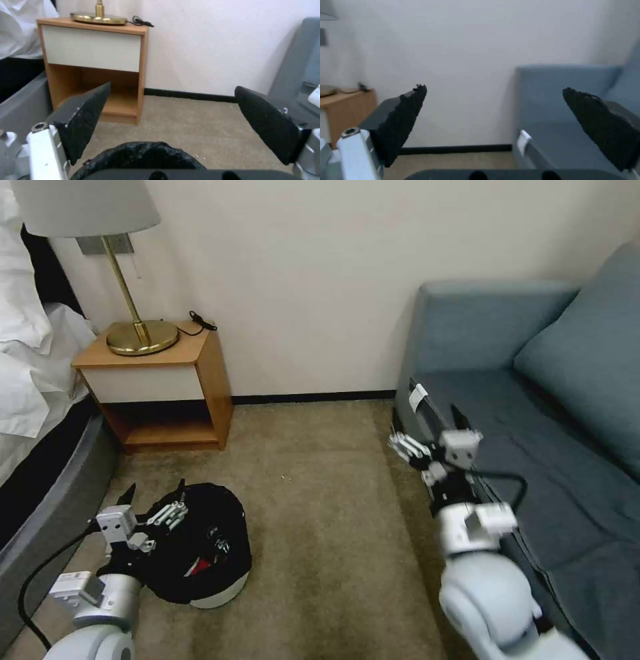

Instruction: Pick up the trash bin, then pick up the garbage on the floor and place it into the trash bin.

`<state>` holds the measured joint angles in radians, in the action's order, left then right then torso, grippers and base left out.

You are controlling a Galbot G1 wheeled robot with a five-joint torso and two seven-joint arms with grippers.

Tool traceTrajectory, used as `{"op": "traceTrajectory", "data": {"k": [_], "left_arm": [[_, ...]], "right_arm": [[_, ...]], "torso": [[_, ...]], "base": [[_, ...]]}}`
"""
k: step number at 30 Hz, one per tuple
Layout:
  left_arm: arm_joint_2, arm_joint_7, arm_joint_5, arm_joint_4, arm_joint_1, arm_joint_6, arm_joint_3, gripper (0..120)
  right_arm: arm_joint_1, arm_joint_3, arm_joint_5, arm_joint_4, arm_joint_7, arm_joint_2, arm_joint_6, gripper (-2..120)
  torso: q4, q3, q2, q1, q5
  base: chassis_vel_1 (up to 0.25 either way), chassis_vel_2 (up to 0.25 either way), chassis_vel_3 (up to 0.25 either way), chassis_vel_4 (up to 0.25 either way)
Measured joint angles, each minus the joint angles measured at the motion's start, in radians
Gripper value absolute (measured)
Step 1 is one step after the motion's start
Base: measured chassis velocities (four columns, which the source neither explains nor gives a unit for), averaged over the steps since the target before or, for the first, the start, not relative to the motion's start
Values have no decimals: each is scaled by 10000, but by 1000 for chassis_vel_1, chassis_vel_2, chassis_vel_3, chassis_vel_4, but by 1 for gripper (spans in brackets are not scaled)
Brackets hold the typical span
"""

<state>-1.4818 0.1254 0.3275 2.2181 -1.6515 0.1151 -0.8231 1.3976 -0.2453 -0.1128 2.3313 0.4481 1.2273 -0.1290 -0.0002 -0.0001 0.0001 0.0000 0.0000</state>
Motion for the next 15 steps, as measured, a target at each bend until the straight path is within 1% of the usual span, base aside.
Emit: {"op": "traceTrajectory", "data": {"k": [3, 4, 7, 15], "left_arm": [[21, -112, -135, 34, -51, -28, 239, 100], [21, -112, -135, 34, -51, -28, 239, 100], [81, -135, -219, 72, -147, -145, 465, 100], [183, -74, -383, -7, -208, -437, 652, 100]], "right_arm": [[541, -30, 429, 68, 88, 527, 29, 100], [541, -30, 429, 68, 88, 527, 29, 100], [854, -37, 916, -7, 150, 917, 187, 100], [1058, 8, 1437, -305, 191, 1458, 447, 100]], "torso": [[2, 0, 0, 0, -1], [2, 0, 0, 0, -1], [1, 0, 0, 0, -1], [2, 1, 0, -1, -1]], "base": [[0, 0, 0, 0], [0, 0, 0, 0], [0, 0, 0, 0], [0, 0, 0, 0]]}}
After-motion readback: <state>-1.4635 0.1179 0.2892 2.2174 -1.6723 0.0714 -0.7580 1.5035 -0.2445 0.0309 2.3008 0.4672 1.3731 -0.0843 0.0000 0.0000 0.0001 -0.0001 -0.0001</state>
